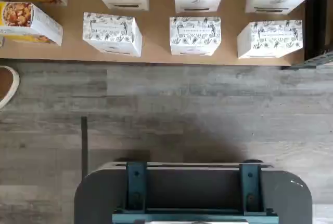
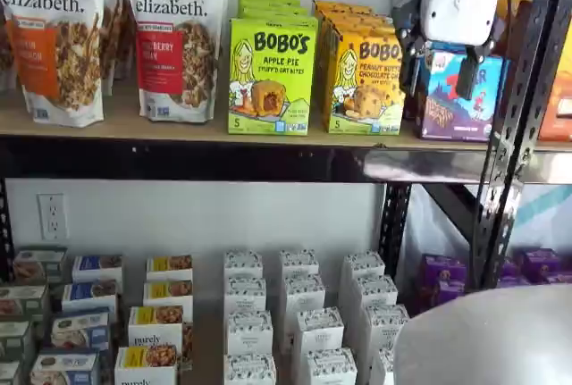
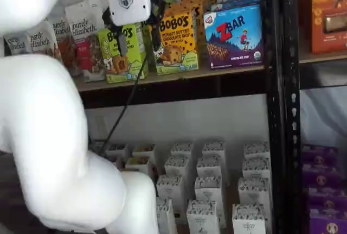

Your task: Pick up the orange box on the top shelf, the fifth box from the left

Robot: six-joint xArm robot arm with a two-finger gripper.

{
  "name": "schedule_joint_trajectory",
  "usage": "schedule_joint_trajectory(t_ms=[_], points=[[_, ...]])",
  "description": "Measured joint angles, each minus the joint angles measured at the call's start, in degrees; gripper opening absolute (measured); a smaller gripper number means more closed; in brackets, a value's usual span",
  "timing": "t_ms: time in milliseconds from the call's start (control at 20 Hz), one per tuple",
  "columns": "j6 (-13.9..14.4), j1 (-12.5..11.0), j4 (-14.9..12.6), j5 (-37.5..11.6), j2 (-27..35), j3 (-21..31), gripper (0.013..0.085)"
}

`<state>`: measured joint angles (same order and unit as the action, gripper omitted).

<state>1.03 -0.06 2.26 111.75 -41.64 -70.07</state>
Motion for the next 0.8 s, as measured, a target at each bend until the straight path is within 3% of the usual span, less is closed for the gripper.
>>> schedule_joint_trajectory(t_ms=[800], points=[[2.1, 3.6, -4.4, -3.7, -0.9, 1.3, 0.085]])
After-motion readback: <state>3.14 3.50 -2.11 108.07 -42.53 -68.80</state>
